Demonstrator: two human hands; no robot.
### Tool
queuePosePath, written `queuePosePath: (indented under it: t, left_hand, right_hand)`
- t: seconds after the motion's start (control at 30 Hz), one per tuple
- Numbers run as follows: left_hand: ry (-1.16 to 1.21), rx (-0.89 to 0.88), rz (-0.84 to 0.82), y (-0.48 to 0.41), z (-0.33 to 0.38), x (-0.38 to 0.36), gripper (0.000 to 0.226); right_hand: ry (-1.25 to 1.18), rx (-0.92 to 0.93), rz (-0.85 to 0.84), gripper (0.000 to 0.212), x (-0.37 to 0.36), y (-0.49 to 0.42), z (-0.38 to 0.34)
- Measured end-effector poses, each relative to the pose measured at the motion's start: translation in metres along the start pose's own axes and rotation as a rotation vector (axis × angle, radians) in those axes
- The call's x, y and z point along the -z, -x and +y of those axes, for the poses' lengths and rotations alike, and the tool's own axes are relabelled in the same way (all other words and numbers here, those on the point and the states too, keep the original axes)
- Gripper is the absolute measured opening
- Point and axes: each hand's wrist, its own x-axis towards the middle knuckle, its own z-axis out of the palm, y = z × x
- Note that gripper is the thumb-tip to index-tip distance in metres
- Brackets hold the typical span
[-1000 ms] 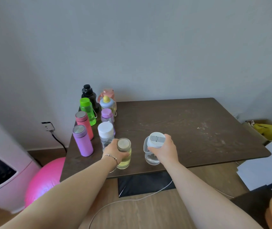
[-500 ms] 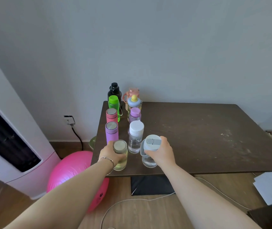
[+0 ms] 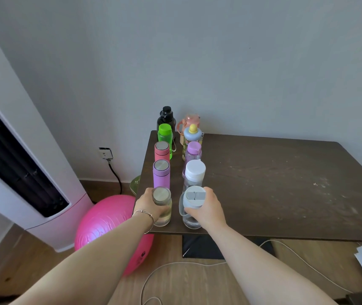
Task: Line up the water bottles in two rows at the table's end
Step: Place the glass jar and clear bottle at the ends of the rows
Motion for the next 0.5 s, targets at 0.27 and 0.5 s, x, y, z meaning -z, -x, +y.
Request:
queuePosePath:
  t: [0.27,0.5]
  left_hand:
    - [-0.009,0.002,-0.022,-0.001,-0.007,-0.003,0.068]
    - [-0.03,0.007,-0.018,-0.003,-0.007,-0.005,0.069]
  right_hand:
    - [-0.035,-0.008,0.023,0.084,-0.012,-0.004,0.004]
    - [-0.068,0.002,0.046,0.087,-0.02,-0.005,0.005]
